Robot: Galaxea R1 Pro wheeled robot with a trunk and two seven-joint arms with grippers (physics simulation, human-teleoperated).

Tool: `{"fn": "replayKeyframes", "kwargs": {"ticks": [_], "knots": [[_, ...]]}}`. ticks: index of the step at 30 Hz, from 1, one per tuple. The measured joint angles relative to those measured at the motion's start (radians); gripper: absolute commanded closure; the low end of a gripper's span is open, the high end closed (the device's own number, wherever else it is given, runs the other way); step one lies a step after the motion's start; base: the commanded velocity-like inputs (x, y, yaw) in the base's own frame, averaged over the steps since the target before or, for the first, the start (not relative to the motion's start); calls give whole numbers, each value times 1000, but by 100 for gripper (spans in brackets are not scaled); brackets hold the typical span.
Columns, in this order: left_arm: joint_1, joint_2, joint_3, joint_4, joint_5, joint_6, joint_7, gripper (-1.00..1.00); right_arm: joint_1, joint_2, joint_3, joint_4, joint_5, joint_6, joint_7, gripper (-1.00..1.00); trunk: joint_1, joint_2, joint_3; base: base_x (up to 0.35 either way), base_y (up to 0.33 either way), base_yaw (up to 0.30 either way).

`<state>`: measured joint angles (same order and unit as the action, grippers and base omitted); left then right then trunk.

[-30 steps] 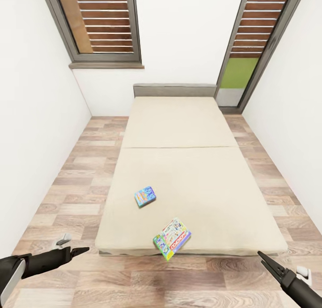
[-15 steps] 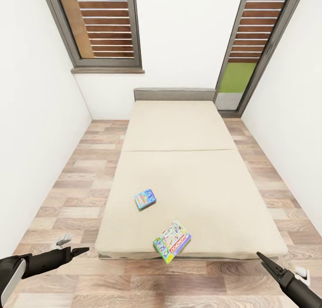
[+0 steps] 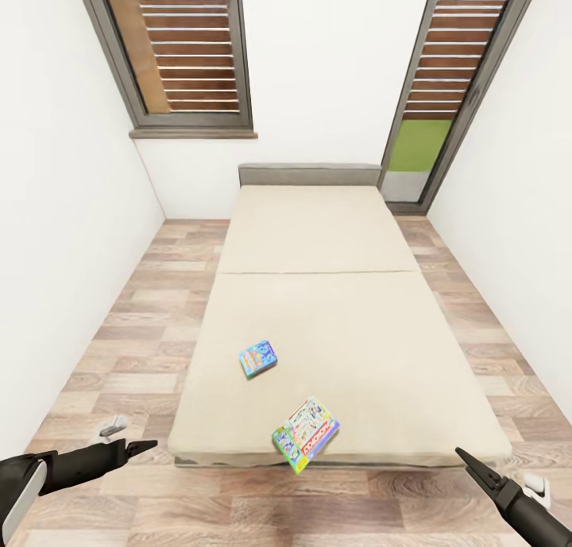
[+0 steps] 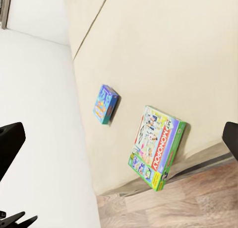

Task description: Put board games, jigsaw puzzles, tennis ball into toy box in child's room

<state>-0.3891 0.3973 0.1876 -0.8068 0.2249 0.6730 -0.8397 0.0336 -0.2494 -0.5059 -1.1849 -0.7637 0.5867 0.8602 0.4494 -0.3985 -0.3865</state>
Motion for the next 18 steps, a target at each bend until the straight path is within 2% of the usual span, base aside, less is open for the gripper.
{"fn": "replayKeyframes", "kwargs": {"ticks": [10,18], "knots": [[0,-1,-1,1,-1,-1,61,-100,0,2,0,-1,0,0,-2,-100,0,0,17,0,0,0],[0,-22,-3,3,-2,-1,128,-100,0,5,0,-2,0,0,-2,-100,0,0,30,0,0,0]]}}
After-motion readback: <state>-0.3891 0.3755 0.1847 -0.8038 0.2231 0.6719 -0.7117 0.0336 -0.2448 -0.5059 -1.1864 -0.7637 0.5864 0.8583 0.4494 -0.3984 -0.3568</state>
